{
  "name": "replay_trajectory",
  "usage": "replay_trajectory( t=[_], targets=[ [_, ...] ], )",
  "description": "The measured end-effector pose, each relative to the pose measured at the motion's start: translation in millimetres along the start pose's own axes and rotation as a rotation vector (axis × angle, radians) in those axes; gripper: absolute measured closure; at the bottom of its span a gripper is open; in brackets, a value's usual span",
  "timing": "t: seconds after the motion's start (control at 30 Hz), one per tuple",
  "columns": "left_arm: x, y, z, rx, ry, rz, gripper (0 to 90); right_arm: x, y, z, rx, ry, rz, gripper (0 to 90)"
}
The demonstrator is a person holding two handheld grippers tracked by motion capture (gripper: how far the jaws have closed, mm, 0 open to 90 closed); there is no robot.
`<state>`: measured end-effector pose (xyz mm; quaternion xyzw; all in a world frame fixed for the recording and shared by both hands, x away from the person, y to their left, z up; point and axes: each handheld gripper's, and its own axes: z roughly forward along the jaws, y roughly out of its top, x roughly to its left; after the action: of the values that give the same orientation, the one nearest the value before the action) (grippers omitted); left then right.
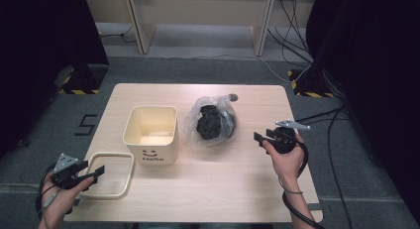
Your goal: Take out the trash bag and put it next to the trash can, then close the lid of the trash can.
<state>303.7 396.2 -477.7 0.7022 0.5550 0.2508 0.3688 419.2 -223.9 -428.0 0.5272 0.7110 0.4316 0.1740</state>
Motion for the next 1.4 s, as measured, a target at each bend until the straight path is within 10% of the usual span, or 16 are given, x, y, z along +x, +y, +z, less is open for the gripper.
replay_trajectory(
  t=[0.67, 1.4],
  targets=[
    [7.7, 3.5, 2.9, 0.037, 0.023, -0.002, 30.1, -6.8, -3.3, 2.2, 0.011, -0.001, 0.007, 42.7],
    [37.7, -9.3, 24.6, 0.208, 0.115, -0.032, 32.8, -7.3, -8.5, -2.7, 0.009, -0.015, 0.017, 42.6]
  ],
)
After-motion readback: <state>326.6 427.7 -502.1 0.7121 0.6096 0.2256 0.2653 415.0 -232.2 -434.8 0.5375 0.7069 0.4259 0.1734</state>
